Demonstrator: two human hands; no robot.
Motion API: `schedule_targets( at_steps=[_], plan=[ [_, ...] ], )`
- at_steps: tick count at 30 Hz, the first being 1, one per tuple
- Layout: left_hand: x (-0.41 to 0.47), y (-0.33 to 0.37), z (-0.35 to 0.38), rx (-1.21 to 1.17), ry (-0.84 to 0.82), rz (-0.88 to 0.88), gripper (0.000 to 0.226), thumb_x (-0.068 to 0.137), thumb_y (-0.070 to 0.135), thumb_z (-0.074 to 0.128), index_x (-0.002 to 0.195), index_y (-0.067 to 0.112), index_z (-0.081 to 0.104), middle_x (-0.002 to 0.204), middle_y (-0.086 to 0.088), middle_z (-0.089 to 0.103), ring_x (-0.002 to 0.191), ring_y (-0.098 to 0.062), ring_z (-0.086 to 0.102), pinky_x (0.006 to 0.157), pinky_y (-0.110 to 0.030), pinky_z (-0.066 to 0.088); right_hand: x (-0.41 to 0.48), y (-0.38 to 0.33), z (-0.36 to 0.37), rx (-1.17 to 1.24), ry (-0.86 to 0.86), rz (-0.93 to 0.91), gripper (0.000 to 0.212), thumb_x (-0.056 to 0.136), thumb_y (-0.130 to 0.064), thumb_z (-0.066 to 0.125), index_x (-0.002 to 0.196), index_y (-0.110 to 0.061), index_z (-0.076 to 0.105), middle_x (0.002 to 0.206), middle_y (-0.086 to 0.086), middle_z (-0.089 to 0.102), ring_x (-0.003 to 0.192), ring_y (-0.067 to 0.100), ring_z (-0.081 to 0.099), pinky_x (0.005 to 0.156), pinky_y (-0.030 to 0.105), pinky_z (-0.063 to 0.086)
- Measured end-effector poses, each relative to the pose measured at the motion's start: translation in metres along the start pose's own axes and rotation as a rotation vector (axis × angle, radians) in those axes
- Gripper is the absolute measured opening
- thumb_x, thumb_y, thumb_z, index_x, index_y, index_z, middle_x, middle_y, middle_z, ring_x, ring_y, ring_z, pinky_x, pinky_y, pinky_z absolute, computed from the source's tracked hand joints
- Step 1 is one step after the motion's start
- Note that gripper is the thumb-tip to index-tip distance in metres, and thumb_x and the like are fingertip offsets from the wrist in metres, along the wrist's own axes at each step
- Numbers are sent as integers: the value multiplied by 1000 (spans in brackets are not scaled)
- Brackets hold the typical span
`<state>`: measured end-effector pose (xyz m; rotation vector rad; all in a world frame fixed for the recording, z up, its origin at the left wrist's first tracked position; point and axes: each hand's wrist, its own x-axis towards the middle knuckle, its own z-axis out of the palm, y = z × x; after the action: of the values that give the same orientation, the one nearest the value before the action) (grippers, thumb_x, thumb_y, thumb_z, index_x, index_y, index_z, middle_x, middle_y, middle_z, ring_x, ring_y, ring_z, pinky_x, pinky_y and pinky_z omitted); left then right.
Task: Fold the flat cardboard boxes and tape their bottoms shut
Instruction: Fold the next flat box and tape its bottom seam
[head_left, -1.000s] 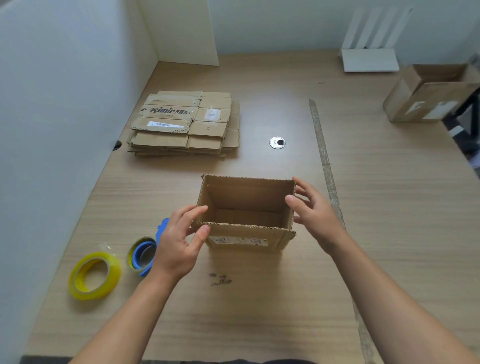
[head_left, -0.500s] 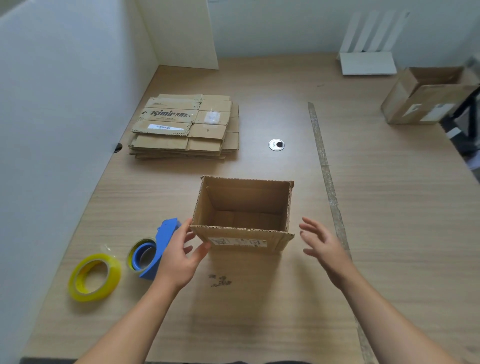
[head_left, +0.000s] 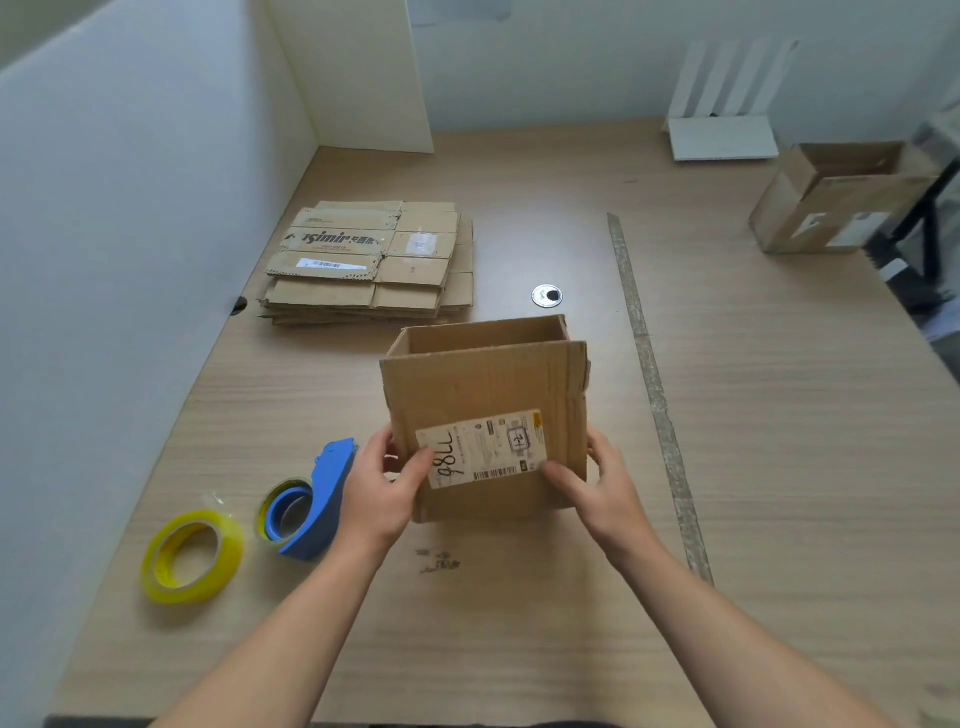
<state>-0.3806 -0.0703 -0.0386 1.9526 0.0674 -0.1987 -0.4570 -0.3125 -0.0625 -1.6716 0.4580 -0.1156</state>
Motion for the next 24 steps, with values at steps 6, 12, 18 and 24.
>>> schedule_targets(
  at_steps=[6, 12, 18, 24],
  plan=[
    [2, 23, 1, -49, -14, 42, 35, 74, 55, 67, 107, 46, 60, 107, 18, 69, 99, -3, 64, 84, -34, 57, -1, -18, 1, 197, -53, -11, 76, 75, -33, 86, 135, -47, 41, 122, -12, 64, 113, 10, 64, 93, 34, 56],
    [-4, 37, -7, -67, -93, 108, 49, 70, 61, 65, 116, 47, 59, 118, 14, 66, 107, -8, 63, 90, -41, 57, -5, -32, 0, 189, 107, -36, 59, 79, -32, 83, 127, -39, 50, 115, -8, 70, 104, 13, 68, 93, 45, 56],
    [-16, 55, -18, -35, -175, 203, 54, 79, 51, 64, 130, 39, 56, 121, 17, 64, 111, -5, 61, 92, -39, 56, -22, -46, -2, 268, 212, -59, 55, 69, -40, 85, 113, -48, 55, 110, -8, 72, 102, 16, 70, 90, 47, 57],
    [-11, 67, -28, 130, -228, 297, 50, 94, 35, 64, 140, 24, 52, 130, 10, 57, 115, -4, 55, 90, -25, 46, -44, -52, -15, 319, 343, -78, 49, 71, -36, 84, 106, -54, 55, 107, -13, 72, 102, 14, 70, 90, 49, 57]
  ],
)
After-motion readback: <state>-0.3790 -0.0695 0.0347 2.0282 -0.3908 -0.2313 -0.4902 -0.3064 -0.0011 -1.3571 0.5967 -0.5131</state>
